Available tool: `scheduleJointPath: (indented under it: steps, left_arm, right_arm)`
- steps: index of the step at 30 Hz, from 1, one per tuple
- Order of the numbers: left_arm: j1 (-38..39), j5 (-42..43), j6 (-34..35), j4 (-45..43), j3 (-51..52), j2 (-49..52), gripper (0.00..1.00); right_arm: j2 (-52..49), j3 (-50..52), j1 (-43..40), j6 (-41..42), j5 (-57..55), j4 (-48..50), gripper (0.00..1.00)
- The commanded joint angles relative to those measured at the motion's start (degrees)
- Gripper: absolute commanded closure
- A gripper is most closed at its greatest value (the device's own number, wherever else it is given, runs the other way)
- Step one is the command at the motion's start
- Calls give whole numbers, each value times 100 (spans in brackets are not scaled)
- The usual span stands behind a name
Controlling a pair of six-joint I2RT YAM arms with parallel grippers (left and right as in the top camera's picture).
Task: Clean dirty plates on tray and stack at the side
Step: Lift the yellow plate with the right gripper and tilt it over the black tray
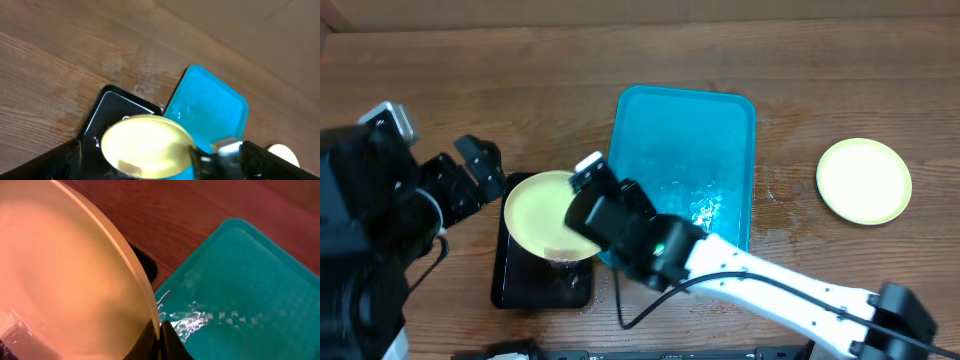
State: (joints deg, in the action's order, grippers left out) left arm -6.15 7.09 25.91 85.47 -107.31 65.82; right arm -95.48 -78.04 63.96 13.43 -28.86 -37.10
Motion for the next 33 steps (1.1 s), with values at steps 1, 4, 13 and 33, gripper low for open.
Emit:
scheduleJointPath:
  steps: [1,4,13,33]
  left_arm:
    - [-48,-4,-66,35,-81,-70,0]
    - [-48,-4,-66,111,-79,-57,0]
    - [-48,-20,-63,170,-76,131,0]
    - [-48,352,142,175,-74,839,0]
  right_arm:
    - [-232,-74,439,24,-1530,243,96]
    - [-264,-74,752,24,-2229,308,96]
    - [-256,-74,1488,-2,-4159,448,96]
    - [-256,-74,1923,-22,-4865,304,96]
